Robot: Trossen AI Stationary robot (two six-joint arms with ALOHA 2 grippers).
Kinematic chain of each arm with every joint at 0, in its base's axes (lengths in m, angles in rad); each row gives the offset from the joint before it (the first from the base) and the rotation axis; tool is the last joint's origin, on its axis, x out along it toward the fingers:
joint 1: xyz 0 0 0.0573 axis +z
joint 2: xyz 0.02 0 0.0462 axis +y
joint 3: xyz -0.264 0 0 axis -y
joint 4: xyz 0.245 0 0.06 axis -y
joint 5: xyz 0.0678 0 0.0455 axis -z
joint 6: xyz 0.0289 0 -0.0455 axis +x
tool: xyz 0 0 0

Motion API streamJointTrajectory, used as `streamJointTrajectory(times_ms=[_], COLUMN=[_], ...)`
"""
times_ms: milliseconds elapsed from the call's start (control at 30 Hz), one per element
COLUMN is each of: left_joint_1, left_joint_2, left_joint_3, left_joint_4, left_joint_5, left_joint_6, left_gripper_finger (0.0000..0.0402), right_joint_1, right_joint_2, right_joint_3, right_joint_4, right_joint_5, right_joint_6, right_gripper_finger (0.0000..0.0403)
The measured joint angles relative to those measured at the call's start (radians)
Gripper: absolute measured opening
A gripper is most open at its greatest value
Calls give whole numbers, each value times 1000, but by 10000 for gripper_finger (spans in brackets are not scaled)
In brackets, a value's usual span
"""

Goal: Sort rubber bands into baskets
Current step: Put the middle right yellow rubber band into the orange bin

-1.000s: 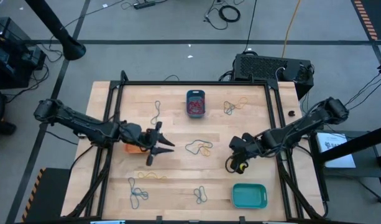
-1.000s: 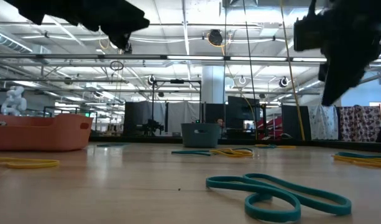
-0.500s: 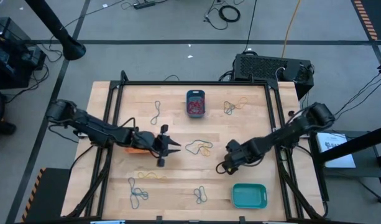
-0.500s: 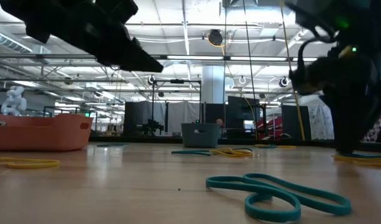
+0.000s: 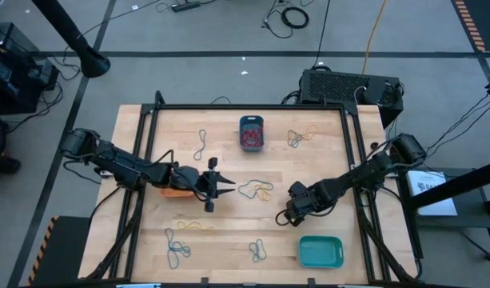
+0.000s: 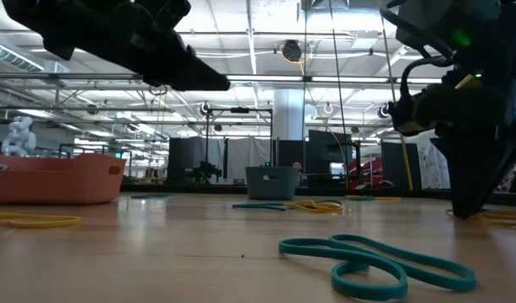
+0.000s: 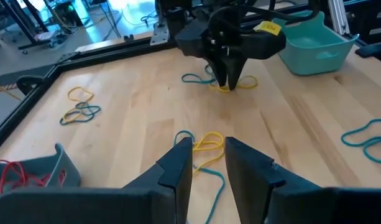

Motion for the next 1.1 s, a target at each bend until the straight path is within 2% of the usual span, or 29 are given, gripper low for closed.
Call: streamJointTrajectory(times_ms=[233,333,467,667,867,1000,1100], left_joint_1=[0,0,0,0,0,-1,-7], left_joint_2=[0,8,41,133,267,351,395], left_joint_3=[0,0,1,2,2,9,38], left_joint_4=[-24,-19,40,181,408,581,641], left_joint_5=[0,25,79,135,197,263,306], left_joint_6=[-27,-27,-4,36,85,153,161], left_gripper_finger=[103,103,103,103,103,103,103], right_joint_1=[-11,-11,-11,1,28,45,52], right_joint_2=[2,2,-1,-7,-7,-8,-8], right_joint_3=[-3,12,85,213,309,325,325], right_joint_4=[33,50,97,114,165,227,259], right_joint_5=[4,27,118,133,135,128,128], right_joint_6=[-150,-220,-308,-438,-552,-601,-615], right_gripper_finger=[8,6,2,1,0,0,0])
